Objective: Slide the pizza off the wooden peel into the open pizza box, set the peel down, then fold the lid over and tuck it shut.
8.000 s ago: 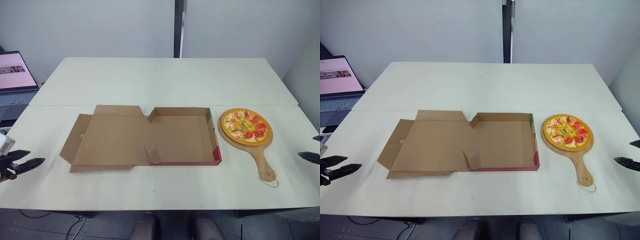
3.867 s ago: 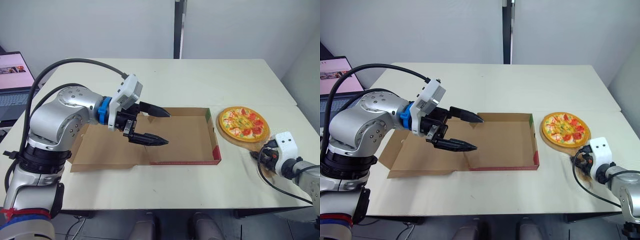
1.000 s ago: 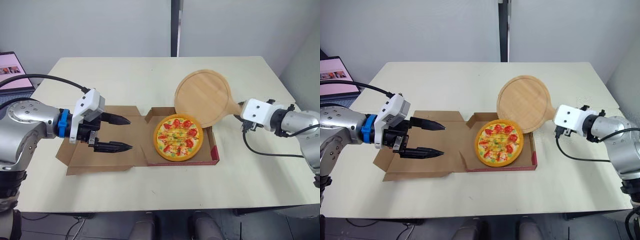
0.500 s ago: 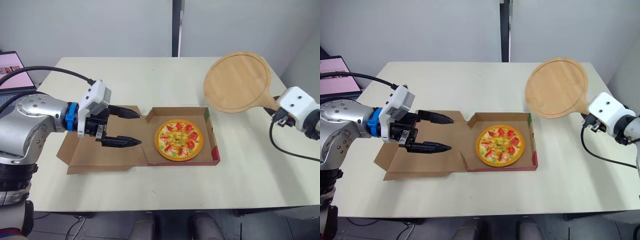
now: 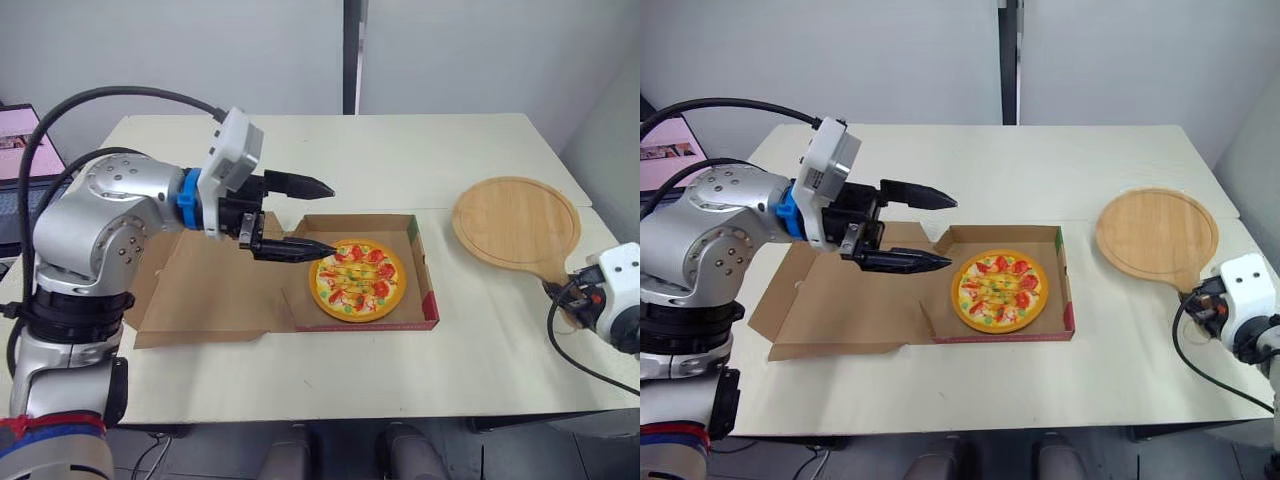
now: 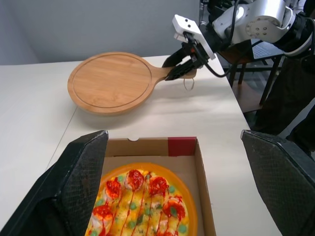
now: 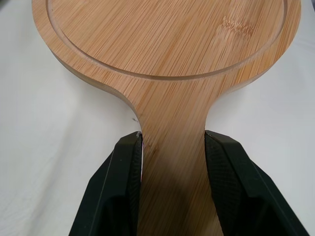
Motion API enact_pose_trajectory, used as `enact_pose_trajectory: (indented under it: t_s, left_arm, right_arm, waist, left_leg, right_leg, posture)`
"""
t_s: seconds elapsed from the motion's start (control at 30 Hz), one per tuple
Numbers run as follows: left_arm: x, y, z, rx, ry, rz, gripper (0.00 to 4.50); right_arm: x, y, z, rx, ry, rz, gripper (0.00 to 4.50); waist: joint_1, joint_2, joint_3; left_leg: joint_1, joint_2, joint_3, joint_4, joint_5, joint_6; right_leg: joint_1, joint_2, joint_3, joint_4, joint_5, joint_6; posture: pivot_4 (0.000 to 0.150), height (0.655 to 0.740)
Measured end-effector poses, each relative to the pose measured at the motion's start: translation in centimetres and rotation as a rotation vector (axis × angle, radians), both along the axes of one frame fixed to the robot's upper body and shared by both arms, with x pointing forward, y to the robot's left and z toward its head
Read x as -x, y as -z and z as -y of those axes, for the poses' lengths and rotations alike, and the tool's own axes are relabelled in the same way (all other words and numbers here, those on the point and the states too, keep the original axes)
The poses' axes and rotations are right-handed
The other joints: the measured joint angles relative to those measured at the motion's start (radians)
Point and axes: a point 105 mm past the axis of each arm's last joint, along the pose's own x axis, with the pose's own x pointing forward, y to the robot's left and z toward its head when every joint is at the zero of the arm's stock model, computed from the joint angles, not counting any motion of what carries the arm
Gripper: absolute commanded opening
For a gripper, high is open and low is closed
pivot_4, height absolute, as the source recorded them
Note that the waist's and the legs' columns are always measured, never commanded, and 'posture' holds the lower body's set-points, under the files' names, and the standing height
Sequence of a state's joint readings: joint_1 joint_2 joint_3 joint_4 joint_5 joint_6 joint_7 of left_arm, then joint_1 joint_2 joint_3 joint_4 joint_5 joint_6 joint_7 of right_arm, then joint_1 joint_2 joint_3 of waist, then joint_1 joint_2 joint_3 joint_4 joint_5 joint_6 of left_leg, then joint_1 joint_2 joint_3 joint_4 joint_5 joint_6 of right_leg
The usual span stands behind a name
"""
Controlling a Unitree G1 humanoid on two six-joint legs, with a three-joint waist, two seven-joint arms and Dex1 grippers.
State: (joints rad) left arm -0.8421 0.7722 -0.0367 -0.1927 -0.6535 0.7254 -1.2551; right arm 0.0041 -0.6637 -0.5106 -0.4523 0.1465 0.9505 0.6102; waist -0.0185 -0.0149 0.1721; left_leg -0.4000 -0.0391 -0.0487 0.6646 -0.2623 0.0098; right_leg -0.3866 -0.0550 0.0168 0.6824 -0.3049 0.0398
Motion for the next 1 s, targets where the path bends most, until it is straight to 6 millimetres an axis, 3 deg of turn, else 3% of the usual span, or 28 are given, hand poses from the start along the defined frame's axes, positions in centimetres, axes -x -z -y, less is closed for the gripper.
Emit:
enact_pose_trajectory:
  t_s: [0.27, 0.4, 0.5, 0.67, 0.83, 1.0]
  left_arm:
    - [-0.3, -0.1, 0.5, 0.013, -0.001, 0.011, 4.50]
    - [-0.3, -0.2, 0.5, 0.014, -0.002, 0.012, 4.50]
    - [-0.3, -0.2, 0.6, 0.015, -0.004, 0.013, 4.50]
    - [-0.3, 0.0, 0.5, 0.011, -0.011, 0.014, 4.50]
    - [-0.8, 0.7, -0.5, 0.010, -0.080, -0.004, 4.50]
    - [-1.5, 1.3, -2.8, 0.016, -0.215, 0.008, 4.50]
  right_arm:
    - [0.1, 3.5, 1.9, -0.120, 0.095, -0.094, 1.61]
    - [-0.1, 4.2, 2.3, -0.160, 0.107, -0.105, 1.61]
    - [0.0, 4.5, 2.8, -0.170, 0.124, -0.120, 2.59]
    - [1.1, 3.4, 3.9, -0.165, 0.148, -0.102, 4.35]
    - [2.8, 0.6, 4.6, -0.069, 0.093, -0.072, 4.45]
    - [1.9, -3.3, 0.5, 0.005, -0.183, 0.017, 4.45]
  waist:
    - [0.001, 0.000, 0.000]
    - [0.001, 0.000, 0.000]
    - [0.001, 0.000, 0.000]
    - [0.003, 0.000, 0.000]
    - [0.006, 0.000, 0.000]
    - [-0.010, 0.000, 0.000]
  left_leg:
    - [0.000, 0.000, 0.000, 0.000, 0.000, 0.000]
    - [0.000, 0.000, 0.000, 0.000, 0.000, 0.000]
    - [0.000, 0.000, 0.000, 0.000, 0.000, 0.000]
    - [0.000, 0.000, -0.001, 0.000, 0.000, 0.000]
    - [0.001, 0.000, 0.000, 0.000, 0.000, 0.000]
    - [0.002, 0.001, -0.001, 0.000, 0.000, 0.000]
  right_leg:
    - [0.000, 0.000, 0.000, 0.000, 0.000, 0.000]
    - [0.000, 0.000, 0.000, 0.000, 0.000, 0.000]
    - [0.000, 0.000, 0.000, 0.000, 0.000, 0.000]
    - [0.001, 0.000, 0.000, 0.000, 0.000, 0.000]
    - [0.001, 0.000, 0.000, -0.001, 0.000, 0.000]
    - [0.002, 0.000, 0.000, -0.001, 0.000, 0.000]
  posture:
    - [0.150, 0.7318]
    - [0.150, 0.7318]
    - [0.150, 0.7318]
    - [0.150, 0.7318]
    - [0.150, 0.7318]
    - [0.150, 0.7318]
